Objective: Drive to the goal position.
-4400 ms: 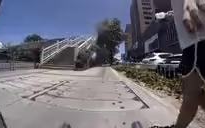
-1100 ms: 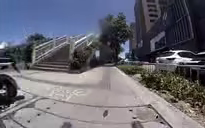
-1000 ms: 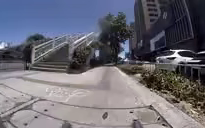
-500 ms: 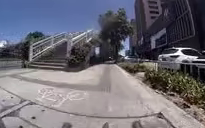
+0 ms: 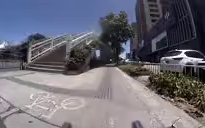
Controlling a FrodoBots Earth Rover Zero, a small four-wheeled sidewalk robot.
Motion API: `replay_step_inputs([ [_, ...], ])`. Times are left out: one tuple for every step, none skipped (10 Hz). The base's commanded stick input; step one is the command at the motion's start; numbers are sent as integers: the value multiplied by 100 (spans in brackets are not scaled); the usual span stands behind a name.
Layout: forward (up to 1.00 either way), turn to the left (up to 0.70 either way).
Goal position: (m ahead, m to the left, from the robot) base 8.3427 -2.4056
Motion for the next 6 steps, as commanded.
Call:
replay_step_inputs([
  [45,0],
  [45,0],
  [45,0],
  [45,0],
  [45,0],
  [45,0],
])
